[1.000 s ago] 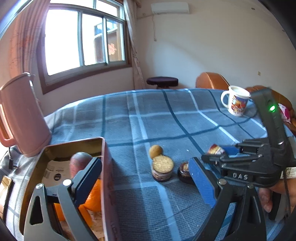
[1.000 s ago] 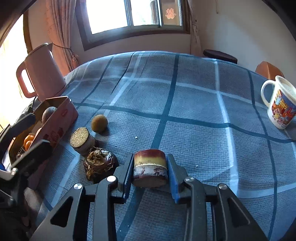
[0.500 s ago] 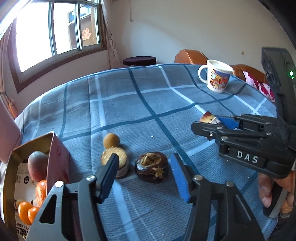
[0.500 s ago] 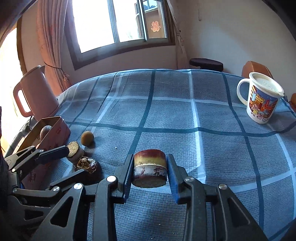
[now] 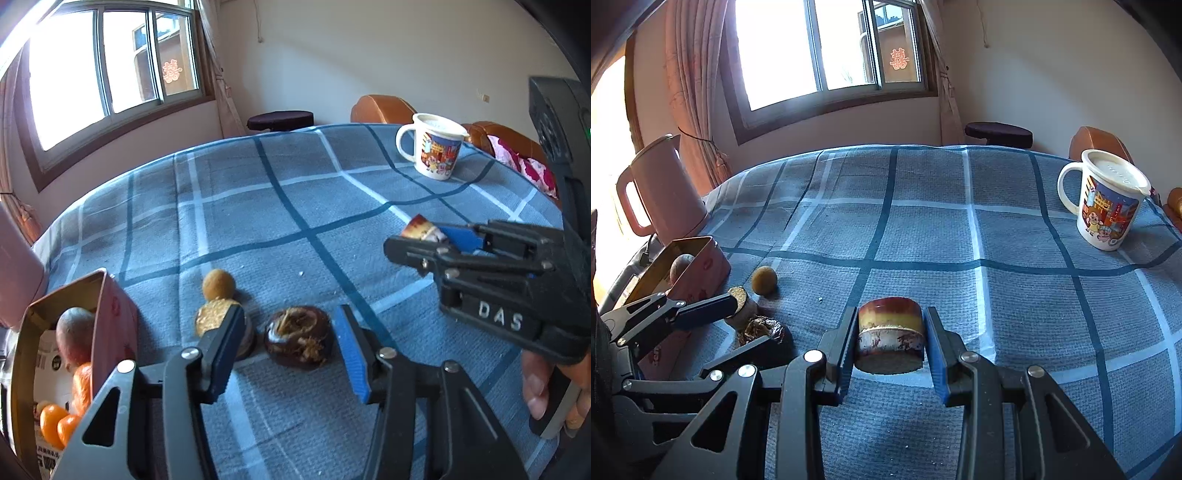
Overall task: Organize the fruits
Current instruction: 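Grasp the dark brown round fruit with the left tool while the right tool holds the cake, then carry the dark brown fruit with the left tool while the right tool carries the cake to the tin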
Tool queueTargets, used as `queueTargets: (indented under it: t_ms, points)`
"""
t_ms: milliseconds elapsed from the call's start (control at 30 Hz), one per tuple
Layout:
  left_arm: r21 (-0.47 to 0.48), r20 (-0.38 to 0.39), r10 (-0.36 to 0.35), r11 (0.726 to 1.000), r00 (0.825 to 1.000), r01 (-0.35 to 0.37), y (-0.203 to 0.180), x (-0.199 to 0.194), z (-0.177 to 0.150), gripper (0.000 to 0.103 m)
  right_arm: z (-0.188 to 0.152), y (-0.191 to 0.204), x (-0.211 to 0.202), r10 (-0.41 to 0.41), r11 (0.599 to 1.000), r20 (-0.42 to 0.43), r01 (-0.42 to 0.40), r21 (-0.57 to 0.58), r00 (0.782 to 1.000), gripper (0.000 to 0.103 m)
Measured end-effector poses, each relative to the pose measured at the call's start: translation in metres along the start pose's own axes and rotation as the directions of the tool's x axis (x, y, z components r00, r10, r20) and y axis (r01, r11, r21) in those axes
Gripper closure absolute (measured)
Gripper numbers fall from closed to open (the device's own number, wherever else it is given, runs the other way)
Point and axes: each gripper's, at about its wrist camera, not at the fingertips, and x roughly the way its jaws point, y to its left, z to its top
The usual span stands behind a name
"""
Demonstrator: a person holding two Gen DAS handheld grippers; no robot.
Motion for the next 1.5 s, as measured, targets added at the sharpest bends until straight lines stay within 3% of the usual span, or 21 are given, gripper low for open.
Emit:
queueTargets:
  t_ms: [233, 400, 767, 900, 1133, 1500]
  points:
    - [-0.043, -0.01, -0.038, 0.998, 0.999, 0.038, 0.003, -0.012, -0.014, 0.053, 0.0, 0.0, 0.0, 0.001, 1.0, 0.001, -0.001, -0.001, 1.0, 0.066]
    - [-0.069, -0.076, -0.076, 0.995, 0.994, 0.071, 0.003, 0.008, -0.007, 0.053, 0.0, 0.0, 0.0, 0.001, 1.0, 0.003, -0.001, -0.002, 1.0, 0.066]
    - [-0.093, -0.125, -0.128, 0.989, 0.984, 0.116, 0.004, 0.033, 0.004, 0.056, 0.0, 0.002, 0.001, 0.003, 1.0, -0.001, -0.003, -0.003, 1.0, 0.066]
    - [-0.111, -0.101, -0.148, 0.984, 0.984, 0.137, 0.007, 0.029, 0.003, 0.057, 0.0, 0.001, 0.001, 0.007, 1.0, -0.001, -0.007, -0.003, 1.0, 0.066]
    - [-0.106, -0.019, -0.112, 0.988, 0.994, 0.109, 0.009, 0.012, 0.005, 0.057, -0.001, 0.001, -0.004, 0.017, 1.0, 0.021, -0.017, -0.003, 1.0, 0.066]
    - [-0.147, 0.079, -0.083, 0.985, 0.993, 0.094, 0.019, -0.004, 0.004, 0.057, -0.001, 0.004, -0.015, 0.02, 1.0, 0.078, -0.018, -0.023, 0.997, 0.066]
